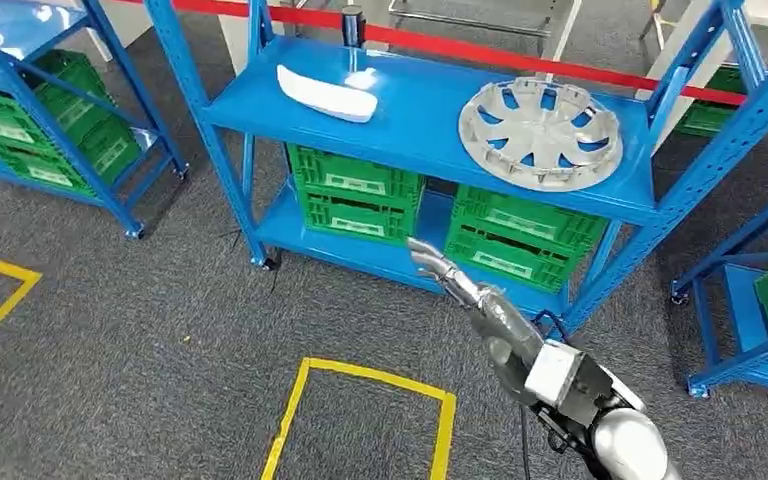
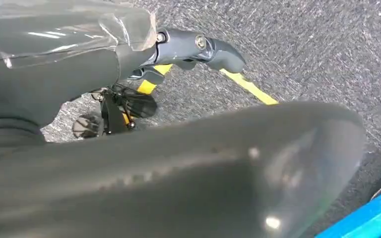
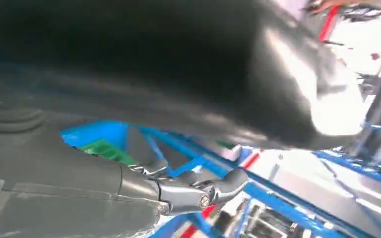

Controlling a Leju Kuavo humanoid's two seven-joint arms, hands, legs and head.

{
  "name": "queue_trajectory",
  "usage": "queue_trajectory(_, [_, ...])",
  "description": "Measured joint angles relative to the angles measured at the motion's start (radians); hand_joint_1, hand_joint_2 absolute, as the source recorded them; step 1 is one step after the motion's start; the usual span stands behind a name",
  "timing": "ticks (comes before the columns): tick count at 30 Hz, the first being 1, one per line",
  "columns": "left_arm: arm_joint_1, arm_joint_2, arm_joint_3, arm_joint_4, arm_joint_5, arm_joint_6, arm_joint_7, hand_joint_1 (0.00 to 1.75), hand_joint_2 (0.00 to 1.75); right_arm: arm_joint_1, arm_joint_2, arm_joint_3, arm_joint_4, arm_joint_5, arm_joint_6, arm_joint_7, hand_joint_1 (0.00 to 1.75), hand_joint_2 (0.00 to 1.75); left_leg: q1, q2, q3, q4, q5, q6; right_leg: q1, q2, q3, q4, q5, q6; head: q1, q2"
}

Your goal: Take the parts from the cabinet and place them on the table.

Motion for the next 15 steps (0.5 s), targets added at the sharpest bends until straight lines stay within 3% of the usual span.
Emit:
queue_trajectory(1, [0.000, -0.001, 0.000, 0.000, 0.000, 0.000, 0.000, 0.00, 0.00, 0.008, -0.002, 0.000, 0.000, 0.004, -0.001, 0.000, 0.00, 0.00, -0.002, -0.001, 0.000, 0.001, -0.002, 0.002, 0.000, 0.000, -0.039, 0.067, -0.015, 0.002, 0.000, 0.000])
queue_trajectory(2, [0.001, -0.001, 0.001, 0.000, 0.000, 0.000, 0.000, 0.00, 0.00, 0.014, -0.003, 0.000, 0.000, 0.005, -0.002, 0.002, 0.00, 0.00, -0.004, -0.001, 0.001, 0.002, -0.004, 0.002, 0.000, 0.000, -0.050, 0.076, -0.008, 0.008, 0.000, 0.000])
queue_trajectory(3, [0.001, -0.001, 0.001, 0.000, 0.000, 0.000, 0.000, 0.00, 0.00, 0.016, -0.004, 0.000, 0.000, 0.006, -0.002, 0.002, 0.00, 0.00, -0.004, -0.002, 0.004, 0.003, -0.006, 0.001, 0.000, 0.000, -0.035, 0.033, 0.017, 0.017, 0.000, 0.000])
queue_trajectory(5, [0.001, -0.002, 0.000, 0.000, 0.000, 0.000, 0.000, 0.00, 0.00, 0.016, -0.005, 0.000, 0.000, 0.010, -0.006, 0.004, 0.00, 0.00, -0.004, -0.005, 0.008, 0.011, -0.016, -0.004, -0.001, -0.001, 0.043, -0.137, 0.093, 0.034, 0.001, 0.000])
queue_trajectory(6, [0.001, -0.003, 0.001, 0.000, 0.000, -0.001, 0.000, 0.00, 0.00, 0.016, -0.005, -0.001, 0.000, 0.020, -0.014, 0.008, 0.00, 0.00, -0.005, -0.005, 0.008, 0.019, -0.023, -0.010, -0.001, -0.002, 0.083, -0.222, 0.120, 0.034, 0.001, 0.000])
queue_trajectory(7, [0.001, -0.002, 0.000, 0.000, 0.000, -0.003, 0.000, 0.00, 0.00, 0.019, -0.005, -0.002, 0.000, 0.046, -0.031, 0.015, 0.00, 0.00, -0.013, -0.006, 0.005, 0.028, -0.032, -0.018, 0.004, 0.000, 0.092, -0.229, 0.123, 0.020, -0.001, 0.000])
queue_trajectory(10, [0.001, -0.002, 0.001, 0.000, -0.001, -0.009, -0.003, 0.00, 0.00, 0.029, -0.006, -0.013, -0.001, 0.100, -0.077, 0.020, 0.00, 0.00, -0.008, -0.006, 0.006, 0.027, -0.033, -0.025, 0.010, 0.000, 0.090, -0.228, 0.123, 0.004, -0.001, 0.000])
queue_trajectory(11, [0.000, -0.001, 0.000, 0.000, -0.002, -0.010, -0.004, 0.00, 0.00, 0.031, -0.004, -0.021, -0.003, 0.115, -0.096, 0.023, 0.00, 0.00, -0.008, -0.006, 0.007, 0.030, -0.040, -0.030, -0.003, 0.000, 0.095, -0.233, 0.124, -0.003, 0.000, 0.000])
queue_trajectory(12, [0.001, 0.000, 0.000, 0.000, -0.003, -0.013, -0.006, 0.00, 0.00, 0.036, 0.000, -0.033, -0.008, 0.134, -0.121, 0.026, 0.00, 0.00, -0.007, -0.005, 0.001, 0.044, -0.051, -0.037, -0.004, 0.000, 0.101, -0.234, 0.123, -0.007, -0.001, 0.000])
queue_trajectory(13, [0.001, 0.000, 0.001, 0.000, -0.003, -0.014, -0.006, 0.00, 0.00, 0.041, 0.005, -0.044, -0.013, 0.147, -0.142, 0.026, 0.00, 0.00, -0.004, -0.003, -0.019, 0.093, -0.079, -0.045, -0.005, -0.001, 0.106, -0.234, 0.119, -0.014, -0.009, 0.000])
queue_trajectory(15, [0.001, 0.002, 0.002, 0.000, -0.006, -0.014, -0.008, 0.00, 0.00, 0.055, 0.021, -0.074, -0.023, 0.166, -0.169, 0.036, 0.00, 0.00, 0.004, 0.000, -0.102, 0.256, -0.149, -0.057, -0.003, -0.001, 0.109, -0.233, 0.116, -0.018, -0.009, 0.000])
